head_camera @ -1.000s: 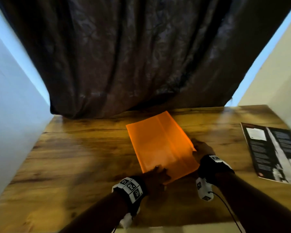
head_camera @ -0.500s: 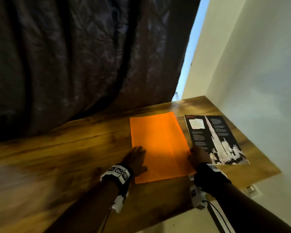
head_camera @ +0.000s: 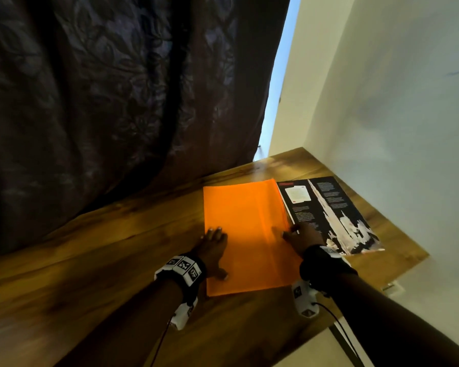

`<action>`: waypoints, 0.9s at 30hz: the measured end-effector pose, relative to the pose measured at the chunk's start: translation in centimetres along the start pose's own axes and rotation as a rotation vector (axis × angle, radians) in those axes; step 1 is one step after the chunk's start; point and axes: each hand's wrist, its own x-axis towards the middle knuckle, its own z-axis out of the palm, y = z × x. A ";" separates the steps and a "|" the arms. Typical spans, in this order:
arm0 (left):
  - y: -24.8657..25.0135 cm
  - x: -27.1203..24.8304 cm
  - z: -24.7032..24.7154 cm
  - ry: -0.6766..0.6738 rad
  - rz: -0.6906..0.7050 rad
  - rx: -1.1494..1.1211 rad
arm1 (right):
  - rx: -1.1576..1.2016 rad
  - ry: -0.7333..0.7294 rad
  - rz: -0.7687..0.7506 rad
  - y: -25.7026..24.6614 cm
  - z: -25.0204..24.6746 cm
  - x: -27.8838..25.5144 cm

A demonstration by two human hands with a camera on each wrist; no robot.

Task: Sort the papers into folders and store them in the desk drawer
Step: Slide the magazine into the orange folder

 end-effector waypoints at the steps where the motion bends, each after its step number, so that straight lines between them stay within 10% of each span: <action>1: -0.4 0.1 0.0 -0.008 0.009 -0.002 | 0.074 -0.018 0.051 0.0 0.1 0.2; 27: -1.0 1.6 -2.6 0.319 -0.185 -0.722 | 1.190 -0.673 0.093 -1.7 -0.5 3.9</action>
